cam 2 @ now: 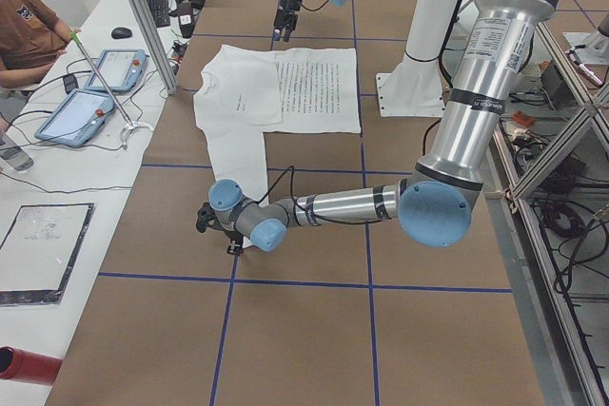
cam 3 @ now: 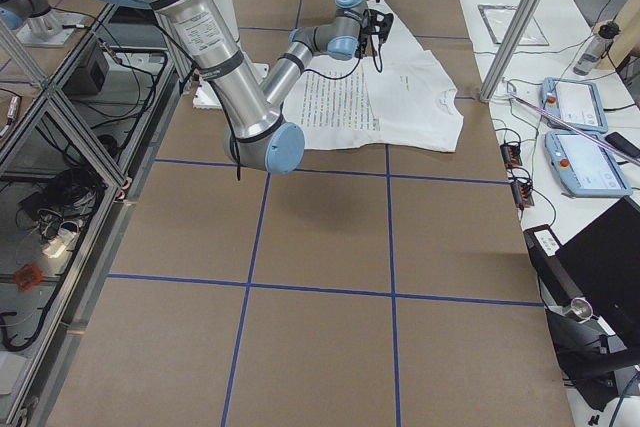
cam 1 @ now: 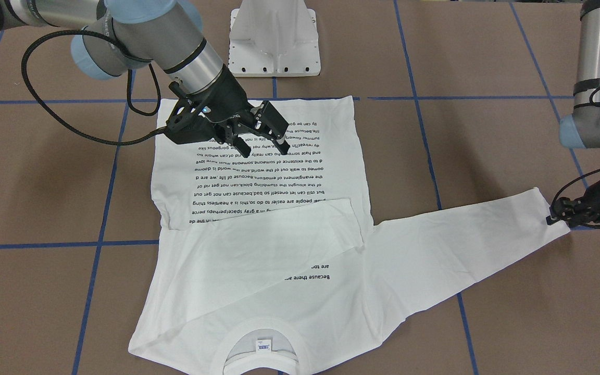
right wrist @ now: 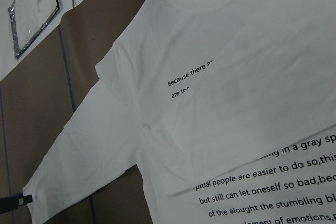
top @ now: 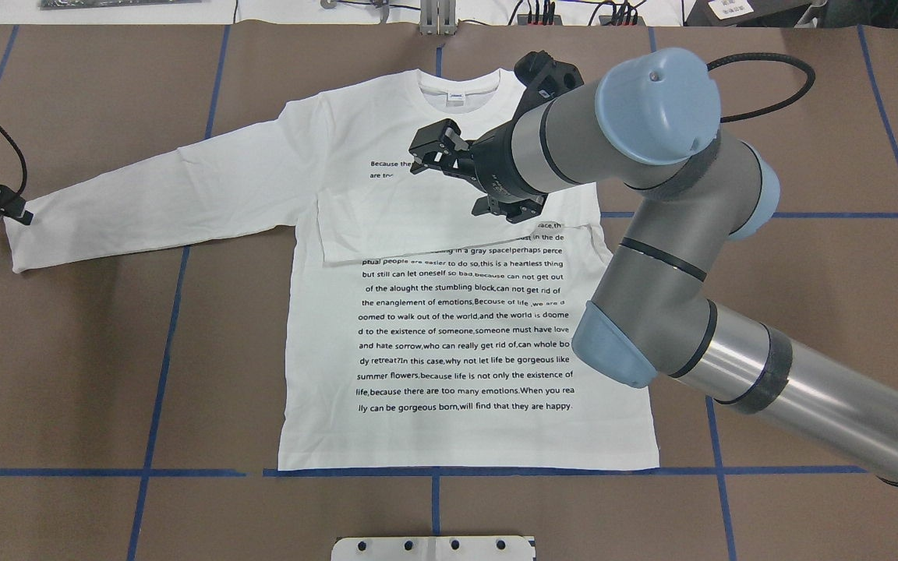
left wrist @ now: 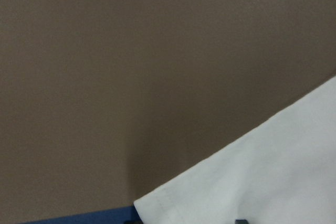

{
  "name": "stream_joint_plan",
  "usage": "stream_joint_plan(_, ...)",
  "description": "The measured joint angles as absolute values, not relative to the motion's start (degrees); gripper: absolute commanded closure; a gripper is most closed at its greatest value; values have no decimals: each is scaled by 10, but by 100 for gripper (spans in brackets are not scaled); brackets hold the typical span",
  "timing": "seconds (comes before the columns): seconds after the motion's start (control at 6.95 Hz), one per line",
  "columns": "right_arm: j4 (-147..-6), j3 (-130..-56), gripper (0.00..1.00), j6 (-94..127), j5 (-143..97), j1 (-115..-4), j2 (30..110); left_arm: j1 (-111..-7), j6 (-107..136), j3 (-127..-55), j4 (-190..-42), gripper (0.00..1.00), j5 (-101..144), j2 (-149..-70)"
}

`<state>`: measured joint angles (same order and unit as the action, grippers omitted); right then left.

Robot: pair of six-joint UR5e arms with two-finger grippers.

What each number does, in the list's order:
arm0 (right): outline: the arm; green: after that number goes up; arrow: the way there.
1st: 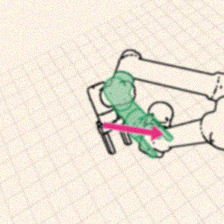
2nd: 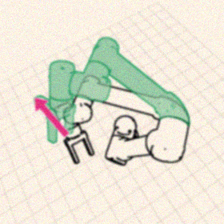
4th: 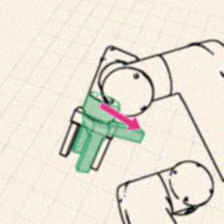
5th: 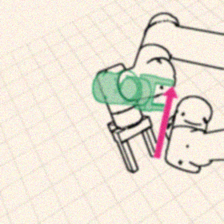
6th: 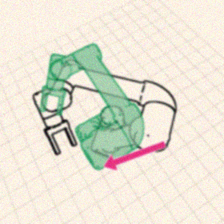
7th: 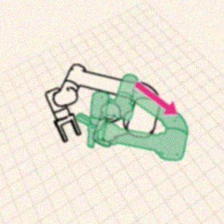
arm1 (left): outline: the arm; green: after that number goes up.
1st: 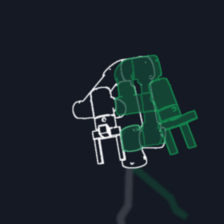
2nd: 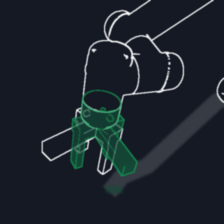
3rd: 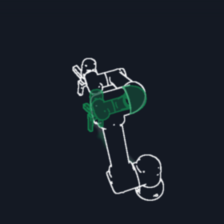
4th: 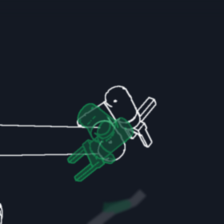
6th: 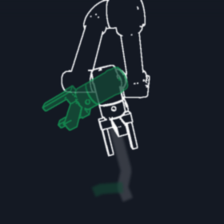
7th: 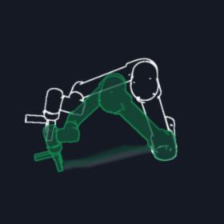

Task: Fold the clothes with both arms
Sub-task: 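Release the sleeve with the right gripper while the left gripper grasps the other cuff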

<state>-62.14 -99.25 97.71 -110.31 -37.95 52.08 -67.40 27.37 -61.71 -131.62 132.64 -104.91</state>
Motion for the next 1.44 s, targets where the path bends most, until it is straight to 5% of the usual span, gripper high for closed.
stream_joint_plan(0.43, -621, -991, 2, 978, -1097, -375, 522, -679, 273, -619, -1318, 100, 1325, -1047)
stream_joint_plan(0.58, -621, -991, 2, 978, -1096, -374, 522, -685, 274, -621, -1317, 58, 1325, -1047)
stream_joint_plan(0.86, -621, -991, 2, 979, -1095, -374, 523, -692, 277, -621, -1313, 42, 1323, -1049)
stream_joint_plan(1.44, -621, -993, 2, 979, -1095, -374, 523, -686, 281, -612, -1311, 44, 1324, -1055)
